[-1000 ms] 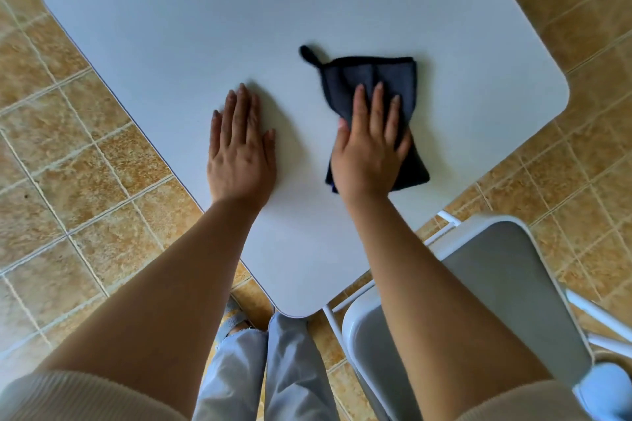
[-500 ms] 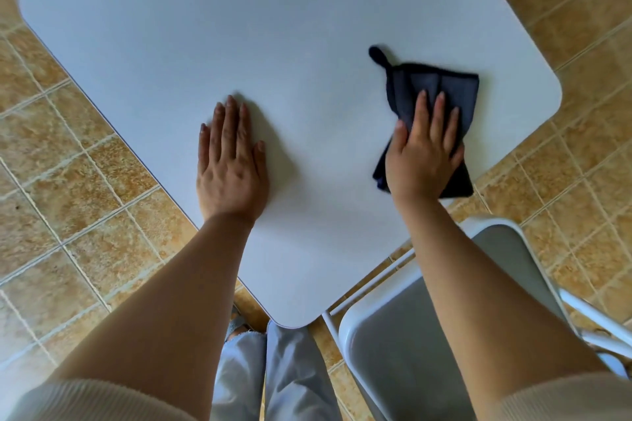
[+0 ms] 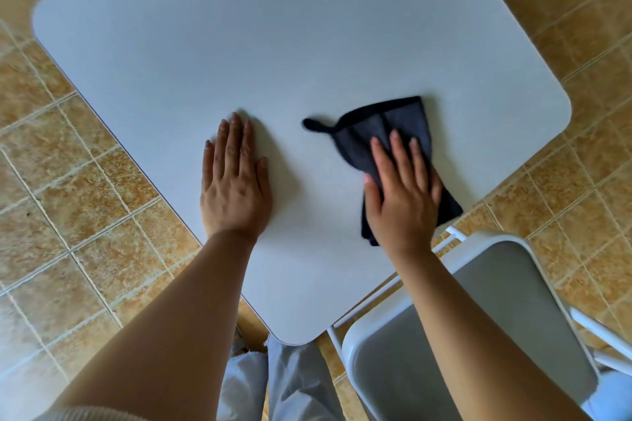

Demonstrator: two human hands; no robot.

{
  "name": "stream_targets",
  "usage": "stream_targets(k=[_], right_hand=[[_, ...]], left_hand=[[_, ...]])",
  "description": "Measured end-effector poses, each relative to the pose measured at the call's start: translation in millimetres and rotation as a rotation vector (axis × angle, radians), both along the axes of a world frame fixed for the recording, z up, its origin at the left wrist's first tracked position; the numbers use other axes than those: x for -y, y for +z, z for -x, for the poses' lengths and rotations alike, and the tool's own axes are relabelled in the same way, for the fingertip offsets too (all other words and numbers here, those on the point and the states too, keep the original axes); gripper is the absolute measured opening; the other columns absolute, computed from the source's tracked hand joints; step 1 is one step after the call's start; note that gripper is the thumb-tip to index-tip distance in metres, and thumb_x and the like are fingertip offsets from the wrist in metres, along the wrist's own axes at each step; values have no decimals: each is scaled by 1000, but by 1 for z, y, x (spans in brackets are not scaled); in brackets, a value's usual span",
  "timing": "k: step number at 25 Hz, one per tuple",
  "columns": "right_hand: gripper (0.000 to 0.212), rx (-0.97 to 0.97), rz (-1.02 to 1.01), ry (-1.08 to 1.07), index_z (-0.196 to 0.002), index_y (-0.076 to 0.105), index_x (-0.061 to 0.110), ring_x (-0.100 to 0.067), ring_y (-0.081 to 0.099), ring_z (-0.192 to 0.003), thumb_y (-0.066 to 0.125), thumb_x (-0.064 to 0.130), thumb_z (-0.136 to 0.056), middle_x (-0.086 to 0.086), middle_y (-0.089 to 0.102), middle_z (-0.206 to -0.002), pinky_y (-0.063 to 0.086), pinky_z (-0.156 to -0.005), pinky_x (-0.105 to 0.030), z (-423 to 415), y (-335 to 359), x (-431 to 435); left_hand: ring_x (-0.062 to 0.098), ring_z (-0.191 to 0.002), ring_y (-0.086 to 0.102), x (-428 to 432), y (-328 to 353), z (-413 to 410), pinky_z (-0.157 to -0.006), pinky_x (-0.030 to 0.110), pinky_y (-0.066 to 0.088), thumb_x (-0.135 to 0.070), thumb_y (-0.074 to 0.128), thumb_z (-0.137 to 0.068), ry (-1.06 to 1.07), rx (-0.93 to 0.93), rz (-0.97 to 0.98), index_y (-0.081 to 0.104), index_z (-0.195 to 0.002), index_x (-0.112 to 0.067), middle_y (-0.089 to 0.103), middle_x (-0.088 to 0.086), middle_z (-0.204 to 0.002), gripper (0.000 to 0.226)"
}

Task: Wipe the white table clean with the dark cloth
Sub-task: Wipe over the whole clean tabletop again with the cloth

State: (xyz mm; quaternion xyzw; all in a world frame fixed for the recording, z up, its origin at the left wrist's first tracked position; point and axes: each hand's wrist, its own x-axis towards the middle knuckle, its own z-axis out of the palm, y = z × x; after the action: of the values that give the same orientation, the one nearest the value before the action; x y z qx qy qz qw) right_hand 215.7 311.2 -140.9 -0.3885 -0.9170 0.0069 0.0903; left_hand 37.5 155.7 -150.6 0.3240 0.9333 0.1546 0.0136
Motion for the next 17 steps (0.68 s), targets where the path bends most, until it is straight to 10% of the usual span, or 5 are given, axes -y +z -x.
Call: stream_targets(k=[5, 17], right_hand=[[51, -2, 46, -281, -150, 39, 35, -23, 30, -148, 36, 49, -101, 4, 34, -160, 31, -112, -50, 62, -4, -48], [50, -45, 68, 184, -149, 42, 30, -22, 34, -147, 34, 50, -104, 2, 38, -158, 32, -111, -47, 96, -1, 103]], left_hand=[[18, -149, 17, 2, 0, 1, -122, 32, 4, -31, 24, -102, -7, 13, -5, 25, -153, -9, 21, 7, -160, 55], [17, -150, 9, 68, 27, 2, -123, 35, 3, -34, 16, -103, 51, 152, -83, 20, -154, -8, 15, 6, -162, 57]])
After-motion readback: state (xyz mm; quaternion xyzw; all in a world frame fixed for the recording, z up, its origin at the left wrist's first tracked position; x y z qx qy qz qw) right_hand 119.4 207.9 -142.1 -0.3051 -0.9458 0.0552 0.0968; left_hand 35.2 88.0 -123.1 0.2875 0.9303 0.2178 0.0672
